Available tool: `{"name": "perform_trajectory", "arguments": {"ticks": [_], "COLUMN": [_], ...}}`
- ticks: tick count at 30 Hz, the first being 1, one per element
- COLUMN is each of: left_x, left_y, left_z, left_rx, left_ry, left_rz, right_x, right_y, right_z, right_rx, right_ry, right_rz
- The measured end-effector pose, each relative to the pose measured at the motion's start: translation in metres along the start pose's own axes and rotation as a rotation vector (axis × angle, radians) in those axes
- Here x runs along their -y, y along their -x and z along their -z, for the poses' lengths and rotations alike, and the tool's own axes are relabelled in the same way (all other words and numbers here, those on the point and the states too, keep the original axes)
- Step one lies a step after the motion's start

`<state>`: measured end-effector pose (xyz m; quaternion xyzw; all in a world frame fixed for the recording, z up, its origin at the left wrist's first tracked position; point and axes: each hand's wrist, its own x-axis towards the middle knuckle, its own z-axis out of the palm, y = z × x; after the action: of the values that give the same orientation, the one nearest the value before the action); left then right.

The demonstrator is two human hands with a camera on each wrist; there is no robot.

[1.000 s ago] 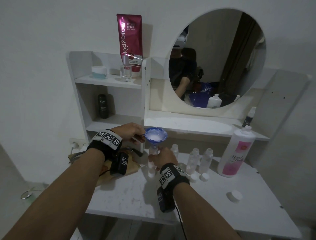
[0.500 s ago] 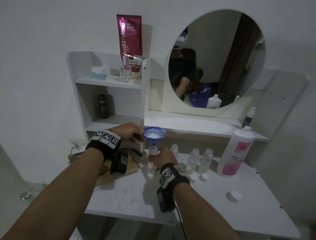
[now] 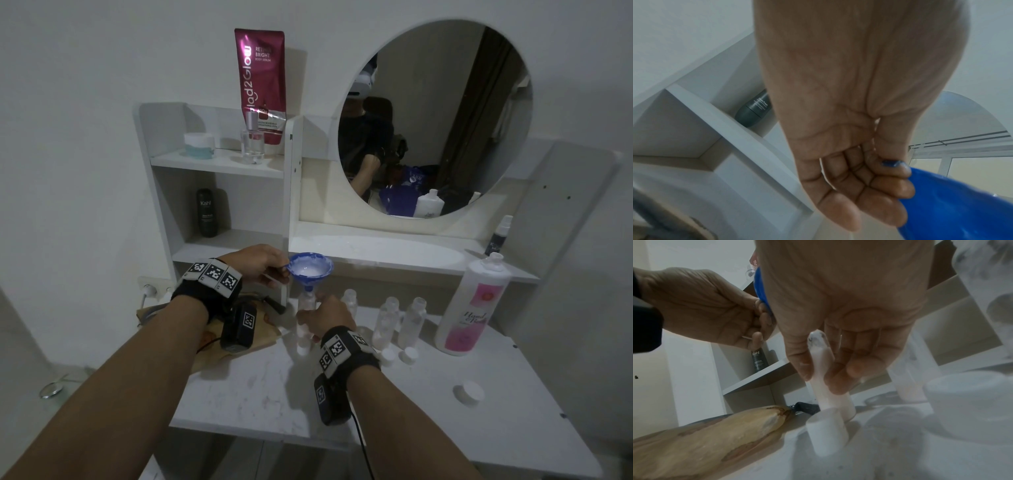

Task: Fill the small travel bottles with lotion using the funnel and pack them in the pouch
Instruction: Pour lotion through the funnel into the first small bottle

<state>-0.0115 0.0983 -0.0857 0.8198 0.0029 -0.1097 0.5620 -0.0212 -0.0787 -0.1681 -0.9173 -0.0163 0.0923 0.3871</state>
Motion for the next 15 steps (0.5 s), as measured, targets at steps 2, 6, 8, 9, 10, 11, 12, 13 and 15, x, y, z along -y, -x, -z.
{"name": "perform_trajectory", "arguments": {"ticks": [2,6,8,9,10,11,12,13,15], "left_x": [0.0001,0.0010,0.0011,0.0011,0.0006,0.0007,0.0010,0.0015,0.0033], "left_y": [0.0003,0.0002,0.0006,0.0011,0.0018,0.0019,0.0019,0.0014,0.0011], "left_z": [0.0000,0.0002,0.0001,-0.0002,-0.0004,-0.0005,-0.0005,-0.0002,0.0003], "left_rx": [-0.003,-0.007,-0.007,-0.006,-0.006,-0.007,-0.006,-0.005,-0.003], "left_ry": [0.004,0.012,0.003,-0.005,-0.014,-0.020,-0.022,-0.021,-0.023], "left_rz": [-0.002,-0.001,-0.002,-0.003,-0.003,-0.002,-0.001,0.001,0.008], "right_x": [-0.0002,0.0011,0.0015,0.0018,0.0016,0.0010,0.0007,0.0003,0.0001], "right_y": [0.0006,0.0019,0.0019,0.0028,0.0032,0.0033,0.0037,0.0040,0.0044], "right_z": [-0.0004,0.0008,0.0012,0.0017,0.0021,0.0021,0.0019,0.0016,0.0009], "right_rx": [0.002,-0.002,0.004,0.004,0.000,-0.004,-0.003,0.005,0.024], "right_ry": [-0.002,0.002,0.010,0.014,0.020,0.026,0.033,0.034,0.028], "right_rz": [0.004,0.008,0.011,0.012,0.011,0.012,0.012,0.016,0.014]}}
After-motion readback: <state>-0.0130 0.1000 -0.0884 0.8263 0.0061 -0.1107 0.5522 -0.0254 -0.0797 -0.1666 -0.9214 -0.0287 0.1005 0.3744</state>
